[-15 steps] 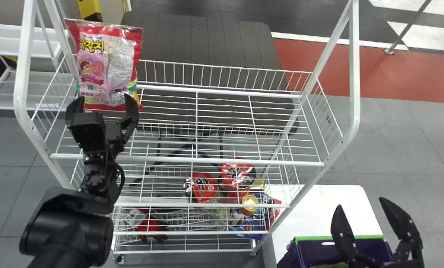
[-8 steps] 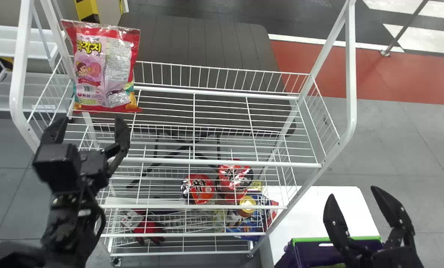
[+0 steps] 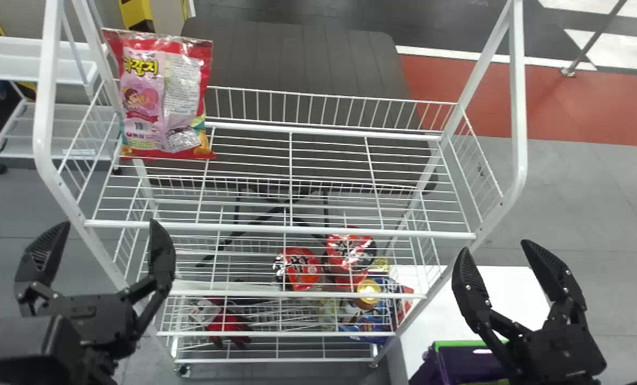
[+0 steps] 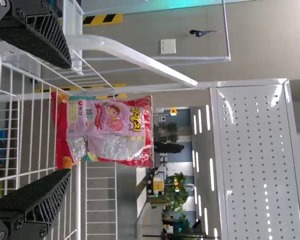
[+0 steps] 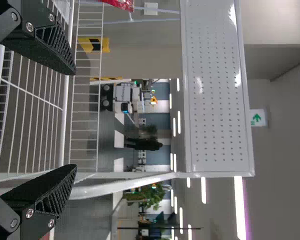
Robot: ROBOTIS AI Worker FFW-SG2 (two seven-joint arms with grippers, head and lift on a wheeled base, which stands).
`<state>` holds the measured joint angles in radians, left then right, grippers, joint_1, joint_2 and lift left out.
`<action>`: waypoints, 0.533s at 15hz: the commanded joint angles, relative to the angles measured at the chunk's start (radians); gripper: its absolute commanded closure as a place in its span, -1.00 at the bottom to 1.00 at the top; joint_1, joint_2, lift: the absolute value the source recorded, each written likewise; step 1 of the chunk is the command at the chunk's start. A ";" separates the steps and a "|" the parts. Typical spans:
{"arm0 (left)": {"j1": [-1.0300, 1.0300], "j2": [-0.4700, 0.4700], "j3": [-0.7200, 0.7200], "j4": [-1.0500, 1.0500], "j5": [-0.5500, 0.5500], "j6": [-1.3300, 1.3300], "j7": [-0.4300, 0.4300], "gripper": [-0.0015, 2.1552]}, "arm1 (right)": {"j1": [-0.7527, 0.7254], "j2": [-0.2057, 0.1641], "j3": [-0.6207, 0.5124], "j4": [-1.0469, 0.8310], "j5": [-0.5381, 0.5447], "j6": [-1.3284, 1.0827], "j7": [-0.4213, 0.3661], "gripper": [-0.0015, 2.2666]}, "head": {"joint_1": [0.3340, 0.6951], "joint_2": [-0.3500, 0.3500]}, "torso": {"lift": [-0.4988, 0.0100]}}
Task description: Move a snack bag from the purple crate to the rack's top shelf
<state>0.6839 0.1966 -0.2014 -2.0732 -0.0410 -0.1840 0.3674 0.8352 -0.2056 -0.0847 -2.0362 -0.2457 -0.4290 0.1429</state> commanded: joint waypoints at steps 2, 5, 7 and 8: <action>0.105 0.014 -0.012 -0.073 -0.008 -0.056 0.002 -0.94 | 0.033 0.000 0.060 -0.124 0.033 0.235 -0.046 -0.85 | 1.00 -0.24 | 0.96; 0.137 0.018 -0.030 -0.094 -0.017 -0.053 0.008 -0.94 | 0.048 -0.001 0.089 -0.196 0.072 0.398 -0.091 -0.85 | 1.00 -0.16 | 0.96; 0.143 0.027 -0.064 -0.100 -0.053 -0.053 0.034 -0.93 | 0.050 -0.001 0.089 -0.196 0.075 0.373 -0.089 -0.85 | 1.00 -0.12 | 0.96; 0.143 0.027 -0.070 -0.100 -0.053 -0.047 0.033 -0.93 | 0.051 -0.005 0.089 -0.194 0.079 0.352 -0.089 -0.85 | 1.00 -0.13 | 0.96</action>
<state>0.8252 0.2224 -0.2575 -2.1723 -0.0824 -0.2355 0.3998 0.8847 -0.2077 0.0042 -2.2310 -0.1705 -0.0543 0.0535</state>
